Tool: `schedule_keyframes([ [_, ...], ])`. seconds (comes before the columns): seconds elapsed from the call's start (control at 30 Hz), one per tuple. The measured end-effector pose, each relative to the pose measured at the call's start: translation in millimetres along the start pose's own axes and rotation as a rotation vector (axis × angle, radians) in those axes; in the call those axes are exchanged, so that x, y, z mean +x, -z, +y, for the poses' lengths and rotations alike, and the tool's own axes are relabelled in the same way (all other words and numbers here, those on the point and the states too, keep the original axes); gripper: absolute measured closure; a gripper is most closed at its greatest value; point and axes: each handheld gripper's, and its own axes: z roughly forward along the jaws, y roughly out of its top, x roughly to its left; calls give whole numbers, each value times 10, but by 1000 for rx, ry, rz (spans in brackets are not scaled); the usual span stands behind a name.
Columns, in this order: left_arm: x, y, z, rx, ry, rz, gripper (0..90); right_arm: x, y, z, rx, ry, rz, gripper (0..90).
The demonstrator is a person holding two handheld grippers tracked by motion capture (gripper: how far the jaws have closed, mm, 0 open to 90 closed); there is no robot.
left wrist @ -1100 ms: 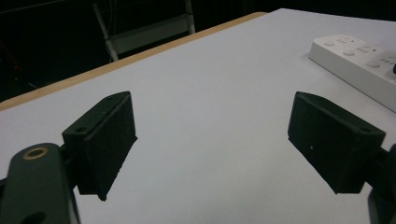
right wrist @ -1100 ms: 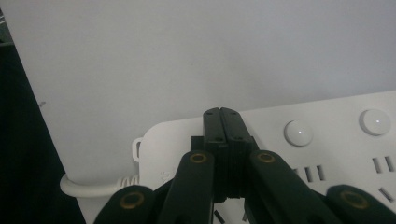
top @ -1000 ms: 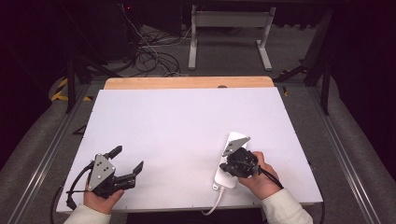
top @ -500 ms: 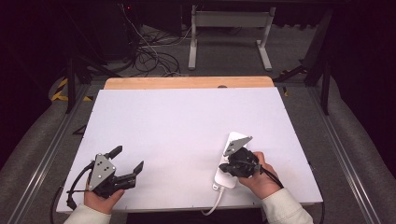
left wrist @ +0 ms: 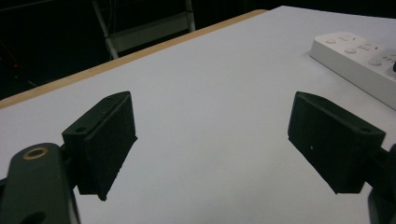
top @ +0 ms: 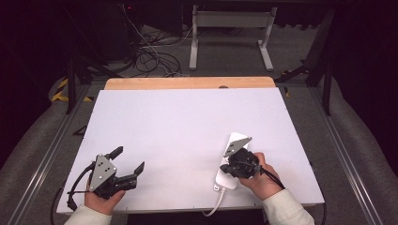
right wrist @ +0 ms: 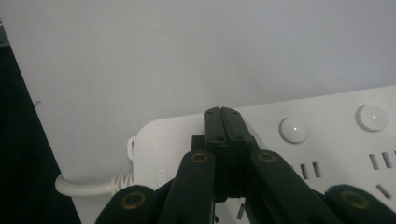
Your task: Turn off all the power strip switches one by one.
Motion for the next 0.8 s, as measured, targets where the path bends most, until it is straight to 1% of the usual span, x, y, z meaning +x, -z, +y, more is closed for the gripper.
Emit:
schedule_keyframes([
  [0.13,1,4,0,0,2,0,157,1,6,-7,-7,5,0,900],
  [0.2,5,4,0,-2,4,0,157,28,21,-10,-29,37,-18,900],
  [0.23,8,5,0,-1,1,-2,157,45,60,-2,-44,50,-18,900],
  [0.27,10,4,-1,-1,1,-3,157,54,91,6,-62,65,-23,900],
  [0.3,14,2,-1,-2,-2,-2,157,62,180,24,-134,54,-21,900],
  [0.33,14,0,-1,-3,2,-1,157,62,180,24,-134,54,-21,900],
  [0.4,14,1,-1,-4,4,-1,156,68,251,38,-180,62,-40,900],
  [0.43,14,4,0,-4,-1,0,157,66,269,35,-197,55,-43,900],
  [0.5,6,9,1,-6,2,2,157,41,281,22,-206,43,-51,900],
  [0.57,5,10,1,-6,0,2,157,5,312,4,-230,33,-52,900],
  [0.7,6,7,1,-6,1,2,157,-18,325,-4,-234,27,-57,900],
  [0.8,8,6,1,-5,1,2,157,-61,310,-19,-231,12,-75,900],
])
